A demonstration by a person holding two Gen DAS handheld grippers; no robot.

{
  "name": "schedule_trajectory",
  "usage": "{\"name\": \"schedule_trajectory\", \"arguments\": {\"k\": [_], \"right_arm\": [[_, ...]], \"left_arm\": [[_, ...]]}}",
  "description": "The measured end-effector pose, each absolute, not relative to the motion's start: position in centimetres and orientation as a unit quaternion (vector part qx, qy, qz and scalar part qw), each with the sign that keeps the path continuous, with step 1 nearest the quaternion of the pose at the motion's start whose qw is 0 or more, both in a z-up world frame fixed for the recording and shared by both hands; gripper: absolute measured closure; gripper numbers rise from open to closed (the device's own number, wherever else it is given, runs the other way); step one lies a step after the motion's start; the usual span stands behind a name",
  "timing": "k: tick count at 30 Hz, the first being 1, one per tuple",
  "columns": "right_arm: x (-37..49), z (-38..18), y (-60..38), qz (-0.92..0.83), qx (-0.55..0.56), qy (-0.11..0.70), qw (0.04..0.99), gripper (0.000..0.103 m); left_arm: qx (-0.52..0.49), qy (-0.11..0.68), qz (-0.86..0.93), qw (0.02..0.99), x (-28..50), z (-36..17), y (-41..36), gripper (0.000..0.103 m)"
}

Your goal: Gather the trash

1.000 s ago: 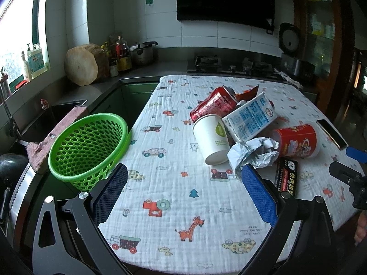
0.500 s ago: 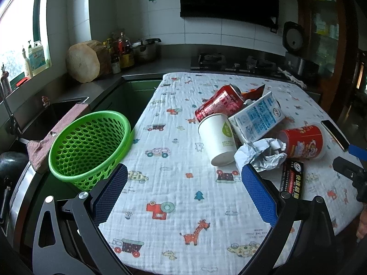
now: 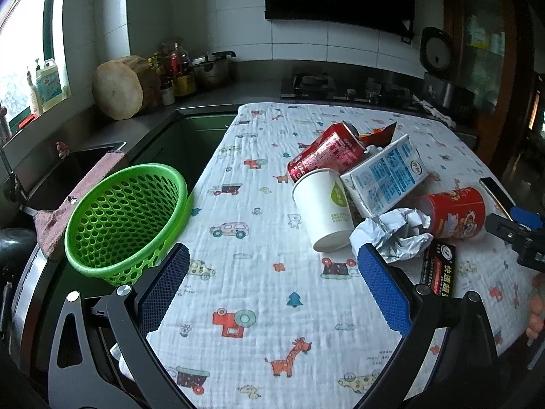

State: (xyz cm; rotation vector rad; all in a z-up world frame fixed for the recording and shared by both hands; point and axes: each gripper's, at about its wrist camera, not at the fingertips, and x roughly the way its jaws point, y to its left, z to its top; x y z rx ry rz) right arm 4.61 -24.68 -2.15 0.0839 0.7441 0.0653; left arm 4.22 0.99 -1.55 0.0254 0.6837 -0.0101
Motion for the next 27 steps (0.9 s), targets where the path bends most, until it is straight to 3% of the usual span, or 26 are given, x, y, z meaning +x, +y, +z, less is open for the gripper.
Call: {"name": "schedule_trajectory", "arguments": {"k": [27], "right_arm": [[9.9, -5.6, -24.1, 0.001, 0.036, 0.402, 0.915, 0.007]], "left_arm": [[0.017, 0.351, -0.021, 0.936, 7.8, -2.6, 0.5, 0.006]]}}
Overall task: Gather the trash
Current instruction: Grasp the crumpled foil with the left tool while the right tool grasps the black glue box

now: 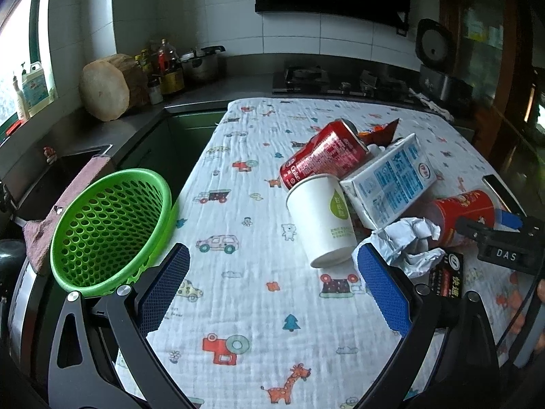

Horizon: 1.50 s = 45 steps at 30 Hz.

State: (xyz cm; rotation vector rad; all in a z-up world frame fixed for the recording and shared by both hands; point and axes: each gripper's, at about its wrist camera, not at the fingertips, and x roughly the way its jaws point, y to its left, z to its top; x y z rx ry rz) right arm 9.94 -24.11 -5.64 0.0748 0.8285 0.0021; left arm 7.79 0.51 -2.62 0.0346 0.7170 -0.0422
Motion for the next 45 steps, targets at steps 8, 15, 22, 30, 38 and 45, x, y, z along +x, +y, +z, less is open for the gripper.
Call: {"name": "schedule_trajectory", "arguments": {"k": [8, 15, 22, 30, 38, 45], "right_arm": [[10.3, -6.0, -23.5, -0.012, 0.031, 0.399, 0.916, 0.007], [10.0, -5.5, -23.2, -0.008, 0.002, 0.397, 0.918, 0.007], [8.6, -5.2, -24.7, 0.009, 0.017, 0.407, 0.913, 0.007], [5.9, -5.2, -25.6, 0.006, 0.035, 0.409, 0.912, 0.007], [4.7, -5.9, -25.6, 0.02, 0.035, 0.42, 0.907, 0.008], [3.7, -6.6, -25.0, 0.034, 0.039, 0.429, 0.902, 0.016]], "left_arm": [[0.01, 0.358, -0.022, 0.933, 8.1, -3.0, 0.9, 0.006], [0.009, 0.362, -0.026, 0.932, 8.1, -3.3, 1.0, 0.006], [0.016, 0.361, -0.068, 0.93, 7.6, -3.6, -0.6, 0.006], [0.029, 0.359, -0.169, 0.917, 8.1, -4.1, -4.0, 0.01], [0.056, 0.379, -0.216, 0.898, 10.3, -6.1, -7.2, 0.018], [0.057, 0.401, -0.242, 0.882, 11.2, -7.6, -8.2, 0.044]]}}
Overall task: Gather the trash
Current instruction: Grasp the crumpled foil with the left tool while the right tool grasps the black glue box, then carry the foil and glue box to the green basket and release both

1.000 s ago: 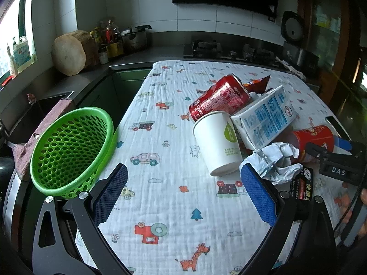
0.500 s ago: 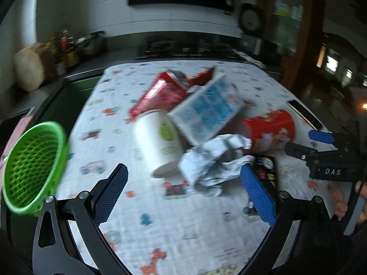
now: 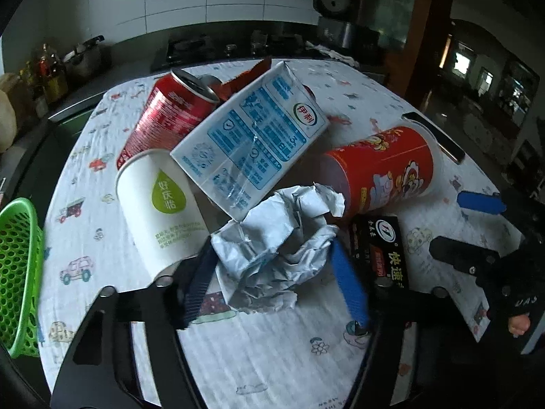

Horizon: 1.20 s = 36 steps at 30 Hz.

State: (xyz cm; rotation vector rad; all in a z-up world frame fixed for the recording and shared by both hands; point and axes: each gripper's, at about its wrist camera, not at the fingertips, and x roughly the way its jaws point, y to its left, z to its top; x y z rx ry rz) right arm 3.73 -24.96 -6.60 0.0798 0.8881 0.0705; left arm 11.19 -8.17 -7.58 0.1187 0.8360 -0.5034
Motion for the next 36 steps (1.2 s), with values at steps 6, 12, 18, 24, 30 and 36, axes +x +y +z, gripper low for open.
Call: {"name": "schedule_trajectory", "arguments": {"k": [6, 12, 18, 24, 30, 36], "right_arm": [[3.4, -7.5, -24.3, 0.051, 0.06, 0.446, 0.891, 0.024], [3.6, -8.1, -22.3, 0.064, 0.073, 0.461, 0.882, 0.031], [4.6, -8.7, -20.4, 0.057, 0.087, 0.473, 0.875, 0.036], [6.2, -9.7, -19.1, 0.025, 0.082, 0.484, 0.871, 0.042], [6.0, -9.9, -18.8, 0.017, 0.061, 0.487, 0.871, 0.046], [4.9, -9.8, -19.0, 0.027, 0.053, 0.49, 0.87, 0.049]], "left_arm": [[0.053, 0.396, -0.26, 0.879, 10.3, -7.5, -7.9, 0.065], [0.03, 0.389, -0.269, 0.881, 9.4, -6.9, -6.6, 0.074], [0.013, 0.373, -0.272, 0.887, 8.0, -5.8, -4.7, 0.08], [-0.006, 0.357, -0.268, 0.895, 7.3, -4.9, -2.8, 0.081], [-0.014, 0.332, -0.26, 0.906, 6.2, -3.3, -0.7, 0.081], [-0.021, 0.318, -0.243, 0.916, 6.0, -2.3, 1.5, 0.081]]}}
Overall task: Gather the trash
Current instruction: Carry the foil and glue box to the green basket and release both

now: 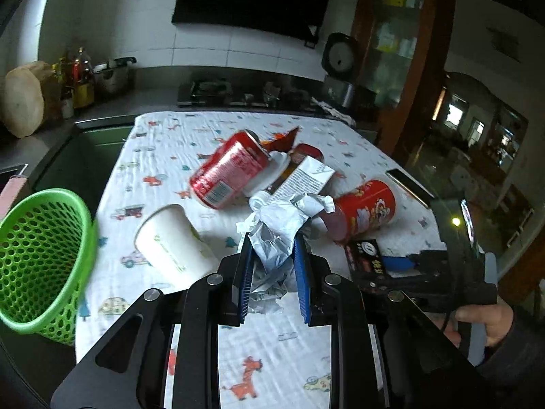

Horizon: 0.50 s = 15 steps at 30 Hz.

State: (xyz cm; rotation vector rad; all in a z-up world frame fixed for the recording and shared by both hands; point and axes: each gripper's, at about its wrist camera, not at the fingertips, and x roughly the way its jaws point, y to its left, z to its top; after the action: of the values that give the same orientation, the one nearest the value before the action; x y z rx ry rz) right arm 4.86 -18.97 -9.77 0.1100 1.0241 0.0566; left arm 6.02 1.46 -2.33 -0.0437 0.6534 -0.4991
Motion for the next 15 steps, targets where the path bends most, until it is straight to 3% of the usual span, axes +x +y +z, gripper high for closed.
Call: {"name": "schedule_trajectory", "arguments": {"k": [8, 15], "right_arm": [[4.9, -10.2, -19.0, 0.026, 0.058, 0.492, 0.868, 0.049], [3.6, -9.3, -18.4, 0.054, 0.048, 0.483, 0.873, 0.057]], "left_arm": [[-0.032, 0.312, -0.22, 0.924, 6.2, -1.9, 3.5, 0.081], [-0.048, 0.298, -0.194, 0.933, 6.0, -0.8, 6.4, 0.081]]}}
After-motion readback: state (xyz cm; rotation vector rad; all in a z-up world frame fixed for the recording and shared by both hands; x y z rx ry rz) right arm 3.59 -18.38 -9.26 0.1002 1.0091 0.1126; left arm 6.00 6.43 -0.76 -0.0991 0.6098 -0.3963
